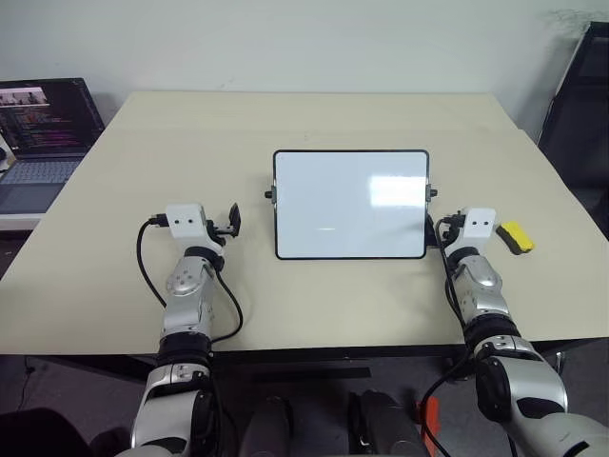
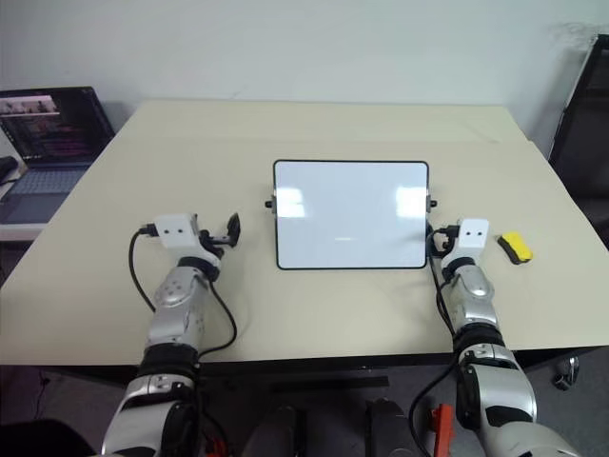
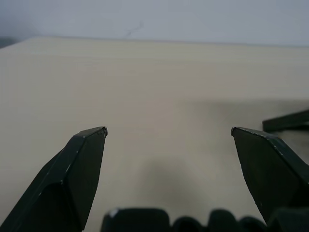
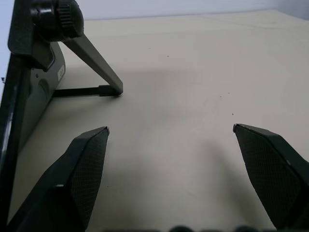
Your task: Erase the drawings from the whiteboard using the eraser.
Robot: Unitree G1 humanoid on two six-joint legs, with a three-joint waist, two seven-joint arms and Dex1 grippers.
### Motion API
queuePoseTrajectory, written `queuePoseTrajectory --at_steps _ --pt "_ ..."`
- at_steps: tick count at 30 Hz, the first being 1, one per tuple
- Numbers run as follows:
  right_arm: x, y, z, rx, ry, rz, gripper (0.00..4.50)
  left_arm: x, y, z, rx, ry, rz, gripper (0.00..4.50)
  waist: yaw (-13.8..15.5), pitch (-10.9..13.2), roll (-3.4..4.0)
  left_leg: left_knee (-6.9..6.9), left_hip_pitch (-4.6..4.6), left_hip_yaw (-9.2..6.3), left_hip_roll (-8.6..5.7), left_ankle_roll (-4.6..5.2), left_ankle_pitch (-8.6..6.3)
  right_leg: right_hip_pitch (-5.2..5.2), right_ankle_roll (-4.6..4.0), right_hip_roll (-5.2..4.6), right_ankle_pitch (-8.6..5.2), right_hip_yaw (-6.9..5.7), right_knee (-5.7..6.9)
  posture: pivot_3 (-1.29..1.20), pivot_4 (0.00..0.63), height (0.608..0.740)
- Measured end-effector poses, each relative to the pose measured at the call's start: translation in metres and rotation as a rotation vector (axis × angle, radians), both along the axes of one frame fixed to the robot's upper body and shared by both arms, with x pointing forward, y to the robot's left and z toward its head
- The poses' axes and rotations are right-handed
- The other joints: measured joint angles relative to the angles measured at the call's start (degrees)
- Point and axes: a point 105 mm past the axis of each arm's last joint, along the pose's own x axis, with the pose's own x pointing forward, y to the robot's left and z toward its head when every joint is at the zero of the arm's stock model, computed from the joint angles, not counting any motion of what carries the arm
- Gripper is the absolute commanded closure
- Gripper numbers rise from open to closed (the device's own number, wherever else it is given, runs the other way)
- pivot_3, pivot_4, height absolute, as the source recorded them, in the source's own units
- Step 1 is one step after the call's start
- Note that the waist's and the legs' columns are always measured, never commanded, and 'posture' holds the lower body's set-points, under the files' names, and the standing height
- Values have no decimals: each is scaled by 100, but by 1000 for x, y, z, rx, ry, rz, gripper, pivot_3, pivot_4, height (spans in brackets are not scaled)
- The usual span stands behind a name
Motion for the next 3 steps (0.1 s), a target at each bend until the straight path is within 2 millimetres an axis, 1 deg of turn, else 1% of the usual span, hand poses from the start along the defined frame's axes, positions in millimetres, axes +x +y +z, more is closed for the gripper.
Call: queuePoseTrajectory --at_steps 3 --pt "0 1 2 -5 -9 0 53 0 1 -6 0 12 4 0 -41 0 0 -3 1 -1 1 0 0 -1 0 0 0 -1 1 0 150 740"
